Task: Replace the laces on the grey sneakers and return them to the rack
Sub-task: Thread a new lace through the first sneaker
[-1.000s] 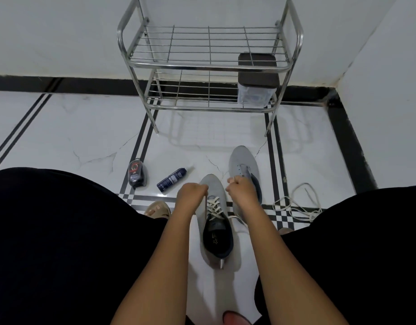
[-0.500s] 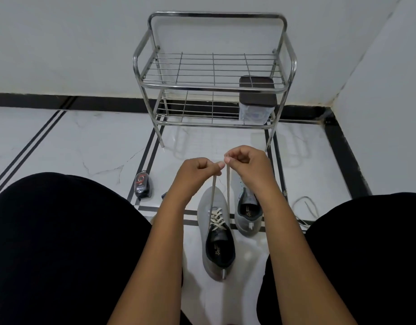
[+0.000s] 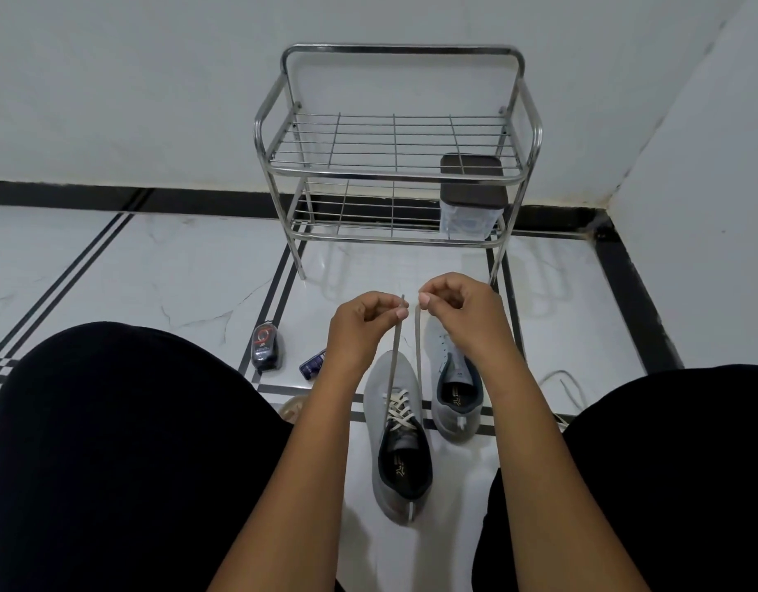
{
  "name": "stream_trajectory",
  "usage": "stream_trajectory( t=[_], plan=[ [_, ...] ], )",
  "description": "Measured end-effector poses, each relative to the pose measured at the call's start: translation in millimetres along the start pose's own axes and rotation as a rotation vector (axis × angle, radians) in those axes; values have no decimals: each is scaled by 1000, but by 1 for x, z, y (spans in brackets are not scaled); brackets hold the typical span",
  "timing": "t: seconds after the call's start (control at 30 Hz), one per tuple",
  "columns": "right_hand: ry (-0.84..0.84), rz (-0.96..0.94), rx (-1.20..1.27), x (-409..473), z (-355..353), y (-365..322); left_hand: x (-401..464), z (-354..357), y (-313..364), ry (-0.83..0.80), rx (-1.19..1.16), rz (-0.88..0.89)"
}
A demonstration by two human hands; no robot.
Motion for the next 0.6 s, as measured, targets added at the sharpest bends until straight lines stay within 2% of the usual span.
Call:
stream_trajectory(
  t=[0.6],
  plan=[
    [21, -57, 55, 0, 0, -3, -5, 9, 0, 25, -4, 2]
  ],
)
Point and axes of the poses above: each hand's wrist, its own x-axis towards the middle knuckle, its own z-axis out of the palm, y = z × x, the point moved 3 cm from there along x, towards the middle knuckle, and after that the axes turned 14 degrees about y, right-handed, at the moved point
